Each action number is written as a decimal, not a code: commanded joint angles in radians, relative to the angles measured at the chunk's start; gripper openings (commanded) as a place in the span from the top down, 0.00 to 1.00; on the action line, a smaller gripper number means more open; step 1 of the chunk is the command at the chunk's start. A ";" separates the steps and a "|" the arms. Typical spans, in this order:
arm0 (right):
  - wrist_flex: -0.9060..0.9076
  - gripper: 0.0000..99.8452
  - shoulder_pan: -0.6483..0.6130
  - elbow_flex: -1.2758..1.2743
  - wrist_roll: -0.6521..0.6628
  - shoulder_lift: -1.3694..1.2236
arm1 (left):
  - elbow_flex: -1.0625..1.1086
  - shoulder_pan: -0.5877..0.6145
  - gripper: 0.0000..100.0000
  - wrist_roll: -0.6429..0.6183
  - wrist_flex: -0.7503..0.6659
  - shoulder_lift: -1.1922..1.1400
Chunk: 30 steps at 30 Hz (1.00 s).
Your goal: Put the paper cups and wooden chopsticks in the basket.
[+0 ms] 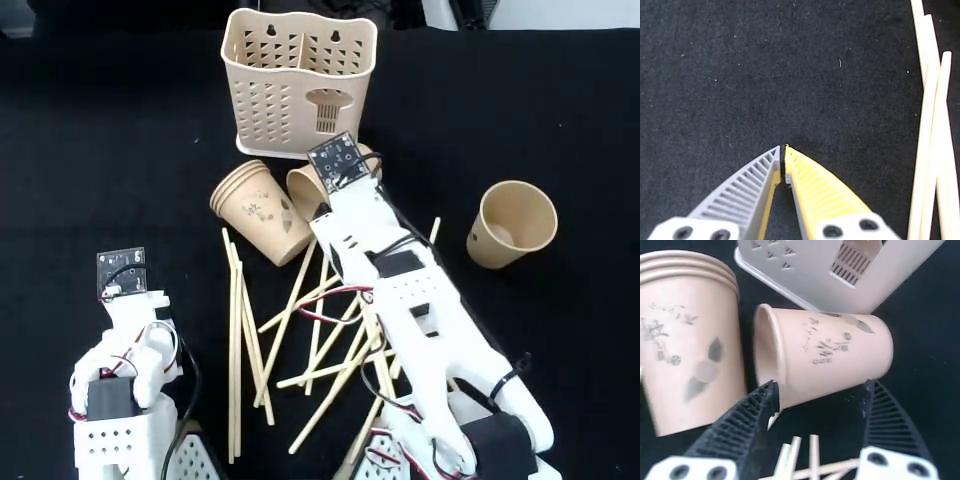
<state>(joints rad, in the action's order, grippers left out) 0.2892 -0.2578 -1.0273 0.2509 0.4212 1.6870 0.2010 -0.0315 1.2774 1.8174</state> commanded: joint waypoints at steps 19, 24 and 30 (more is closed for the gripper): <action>-0.011 0.72 -0.078 0.010 -0.077 -0.001 | 0.010 -0.001 0.97 0.011 -0.002 0.002; -0.017 0.72 -0.078 0.041 -0.077 -0.010 | 0.010 -0.001 0.97 0.011 -0.002 0.002; -0.126 0.72 -0.074 0.064 -0.072 -0.160 | 0.010 -0.001 0.97 0.011 -0.002 0.002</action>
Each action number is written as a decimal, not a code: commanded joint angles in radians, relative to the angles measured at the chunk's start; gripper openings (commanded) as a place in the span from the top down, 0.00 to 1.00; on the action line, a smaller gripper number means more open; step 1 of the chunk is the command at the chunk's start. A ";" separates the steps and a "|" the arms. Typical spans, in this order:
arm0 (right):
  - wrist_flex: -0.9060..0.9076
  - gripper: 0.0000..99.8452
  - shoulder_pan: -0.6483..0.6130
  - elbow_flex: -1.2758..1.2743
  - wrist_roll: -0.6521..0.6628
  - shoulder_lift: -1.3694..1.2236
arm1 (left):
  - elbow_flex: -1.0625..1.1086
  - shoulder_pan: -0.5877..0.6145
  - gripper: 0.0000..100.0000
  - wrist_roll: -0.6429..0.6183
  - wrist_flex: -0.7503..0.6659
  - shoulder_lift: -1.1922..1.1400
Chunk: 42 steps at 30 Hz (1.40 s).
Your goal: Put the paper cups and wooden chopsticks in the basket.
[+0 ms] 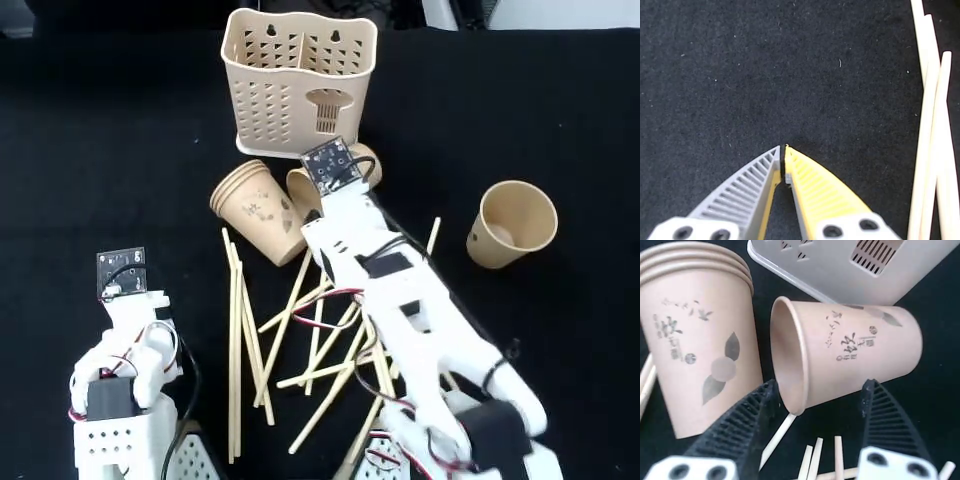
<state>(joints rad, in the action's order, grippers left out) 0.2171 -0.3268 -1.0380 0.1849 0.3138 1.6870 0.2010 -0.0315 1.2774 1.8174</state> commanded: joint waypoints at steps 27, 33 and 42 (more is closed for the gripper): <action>-0.060 0.99 0.210 0.124 0.161 -0.107 | 0.010 -0.001 0.97 0.011 -0.002 0.002; -0.057 0.99 0.238 -0.045 0.163 0.174 | 0.010 -0.001 0.97 0.011 -0.002 0.002; 0.236 0.99 0.390 -0.087 0.166 0.673 | 0.010 -0.001 0.97 0.011 -0.002 0.002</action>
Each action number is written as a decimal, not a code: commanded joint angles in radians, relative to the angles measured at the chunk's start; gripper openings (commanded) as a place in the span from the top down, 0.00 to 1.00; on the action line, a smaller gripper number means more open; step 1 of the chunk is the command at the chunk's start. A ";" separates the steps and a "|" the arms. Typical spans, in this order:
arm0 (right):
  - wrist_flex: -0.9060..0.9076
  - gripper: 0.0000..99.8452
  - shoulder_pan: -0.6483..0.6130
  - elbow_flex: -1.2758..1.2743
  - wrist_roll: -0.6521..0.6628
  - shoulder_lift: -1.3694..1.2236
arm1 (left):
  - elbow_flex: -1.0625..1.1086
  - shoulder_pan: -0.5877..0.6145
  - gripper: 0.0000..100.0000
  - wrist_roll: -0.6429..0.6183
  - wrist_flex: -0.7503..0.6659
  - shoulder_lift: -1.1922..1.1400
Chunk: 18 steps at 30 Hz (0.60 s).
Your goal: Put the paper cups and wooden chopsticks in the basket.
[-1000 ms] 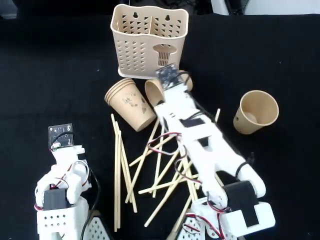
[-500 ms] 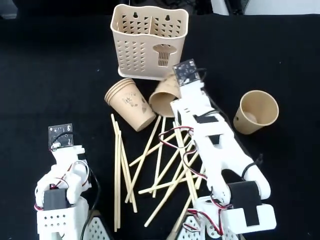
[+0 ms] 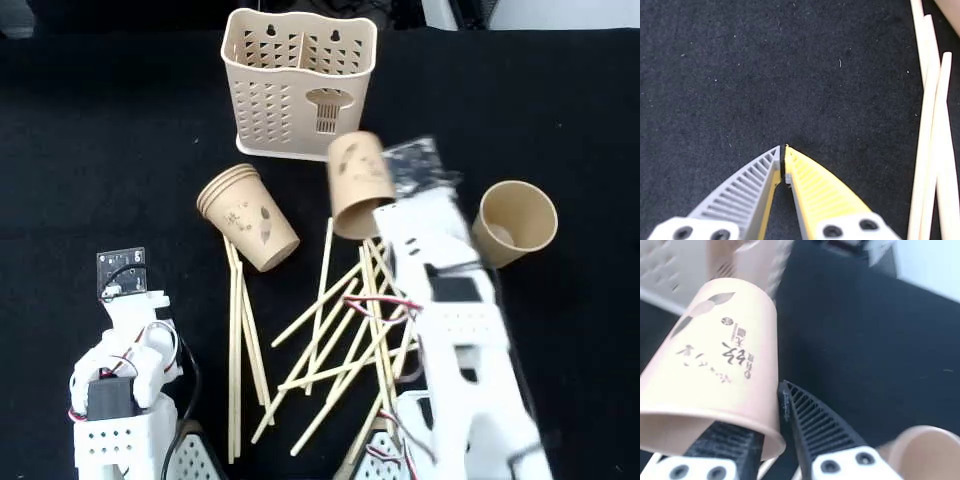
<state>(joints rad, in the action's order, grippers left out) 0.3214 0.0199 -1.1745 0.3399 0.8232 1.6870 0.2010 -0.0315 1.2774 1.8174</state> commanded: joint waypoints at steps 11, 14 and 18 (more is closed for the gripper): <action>0.829 0.99 0.095 0.668 0.009 0.269 | 0.010 -0.001 0.97 0.011 -0.002 0.002; 0.948 0.99 0.153 0.808 0.009 0.119 | 0.012 -0.001 0.97 0.011 -0.002 0.002; 1.092 0.99 0.250 1.003 0.008 -0.150 | 0.012 -0.001 0.97 0.011 -0.002 0.002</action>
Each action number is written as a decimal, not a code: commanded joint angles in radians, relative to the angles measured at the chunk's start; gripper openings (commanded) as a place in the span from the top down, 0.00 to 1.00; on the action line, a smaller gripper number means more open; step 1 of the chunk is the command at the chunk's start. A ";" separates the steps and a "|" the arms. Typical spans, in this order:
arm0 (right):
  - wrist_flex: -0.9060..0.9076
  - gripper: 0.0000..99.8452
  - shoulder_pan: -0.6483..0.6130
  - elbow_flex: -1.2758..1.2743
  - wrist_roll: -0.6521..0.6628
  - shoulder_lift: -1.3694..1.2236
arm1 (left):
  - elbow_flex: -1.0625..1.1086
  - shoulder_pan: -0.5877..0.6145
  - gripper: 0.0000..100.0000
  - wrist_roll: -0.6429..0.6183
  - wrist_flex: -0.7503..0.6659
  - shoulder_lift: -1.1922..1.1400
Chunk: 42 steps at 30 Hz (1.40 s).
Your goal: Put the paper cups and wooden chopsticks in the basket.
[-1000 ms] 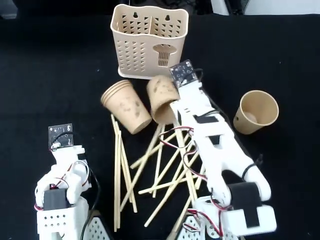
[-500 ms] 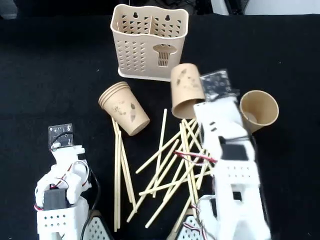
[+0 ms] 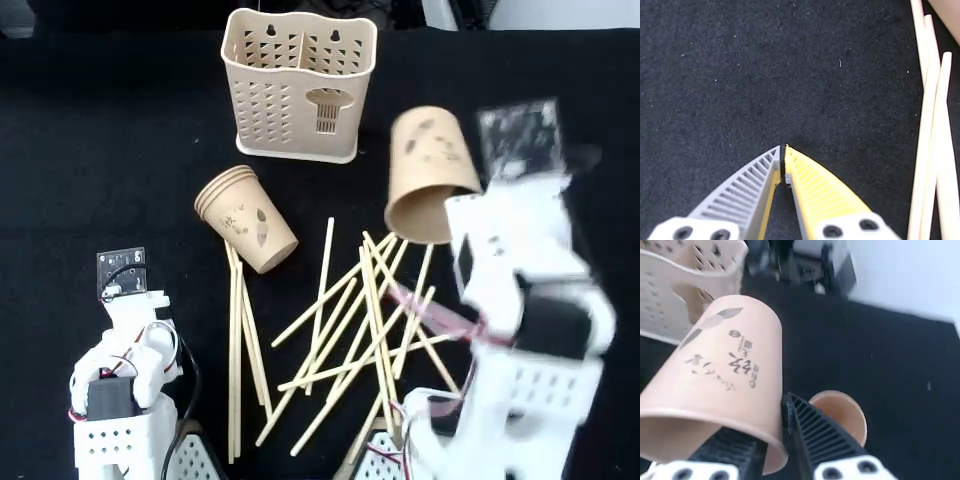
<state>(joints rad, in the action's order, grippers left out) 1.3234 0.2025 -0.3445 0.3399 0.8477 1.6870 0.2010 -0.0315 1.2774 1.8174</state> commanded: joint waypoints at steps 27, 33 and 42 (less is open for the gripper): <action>0.443 0.99 0.370 0.858 0.051 -0.949 | 0.012 -0.001 0.97 0.011 -0.002 0.002; 0.443 0.99 0.377 0.782 0.052 -0.954 | 0.012 -0.001 0.97 0.011 -0.002 0.002; 0.434 0.99 0.379 0.704 0.054 -0.955 | 0.012 -0.001 0.97 0.011 -0.002 0.002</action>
<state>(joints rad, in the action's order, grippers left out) 1.7576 0.5723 0.3552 0.3844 -0.1158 1.6870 0.2010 -0.0315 1.2774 1.8174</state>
